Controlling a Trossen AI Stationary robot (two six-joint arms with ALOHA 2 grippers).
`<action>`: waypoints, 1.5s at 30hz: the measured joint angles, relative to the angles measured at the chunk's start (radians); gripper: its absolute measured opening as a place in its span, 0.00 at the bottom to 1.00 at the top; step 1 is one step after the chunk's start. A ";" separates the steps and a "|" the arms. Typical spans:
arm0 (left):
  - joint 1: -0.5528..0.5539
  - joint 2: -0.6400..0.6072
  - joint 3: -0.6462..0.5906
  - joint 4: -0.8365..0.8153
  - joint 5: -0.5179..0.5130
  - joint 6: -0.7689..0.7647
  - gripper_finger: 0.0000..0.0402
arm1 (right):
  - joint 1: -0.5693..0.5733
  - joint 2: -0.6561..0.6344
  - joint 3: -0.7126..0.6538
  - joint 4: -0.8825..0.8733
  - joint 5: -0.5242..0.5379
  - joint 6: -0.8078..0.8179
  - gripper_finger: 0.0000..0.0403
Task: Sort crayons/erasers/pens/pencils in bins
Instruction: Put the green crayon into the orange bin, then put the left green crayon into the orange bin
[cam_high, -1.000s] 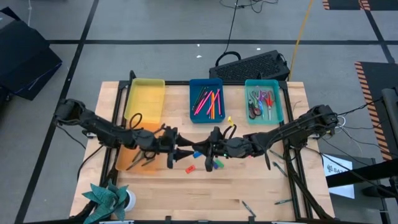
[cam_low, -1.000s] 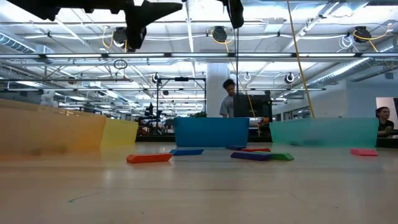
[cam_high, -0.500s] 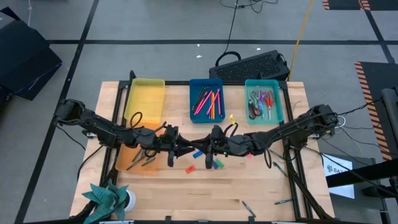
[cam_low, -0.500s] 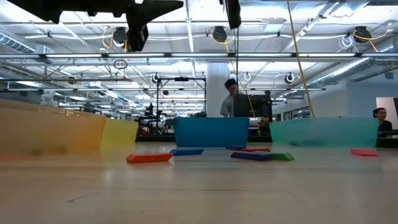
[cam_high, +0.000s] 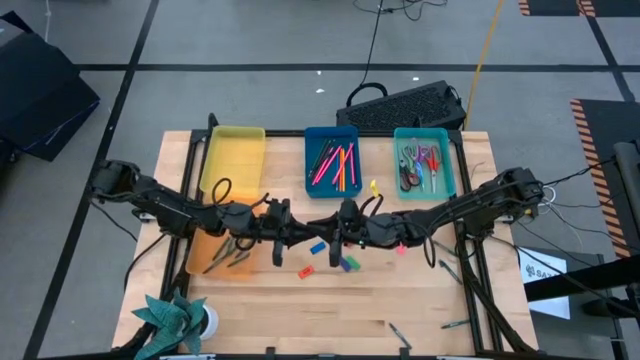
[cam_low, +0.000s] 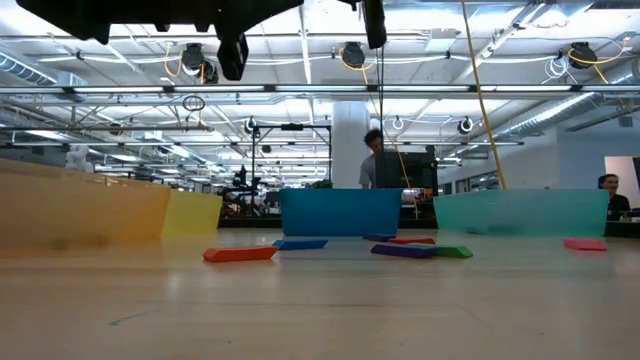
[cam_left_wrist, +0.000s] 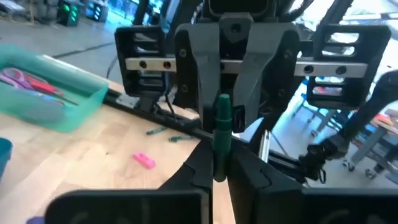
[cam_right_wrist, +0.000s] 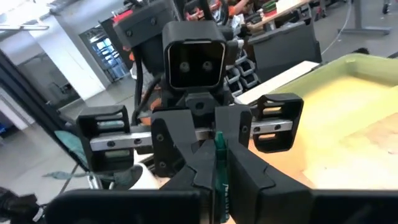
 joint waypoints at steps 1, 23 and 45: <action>0.000 0.000 0.000 -0.004 0.003 -0.001 0.05 | 0.000 0.001 0.000 0.001 -0.004 -0.001 0.05; -0.370 -0.382 0.100 -1.521 0.006 -0.484 0.06 | 0.174 -0.004 0.326 -1.054 -0.063 0.051 0.36; -0.364 -0.237 -0.060 -1.722 0.101 -0.858 0.58 | 0.482 0.346 0.440 -1.282 -0.682 0.946 0.32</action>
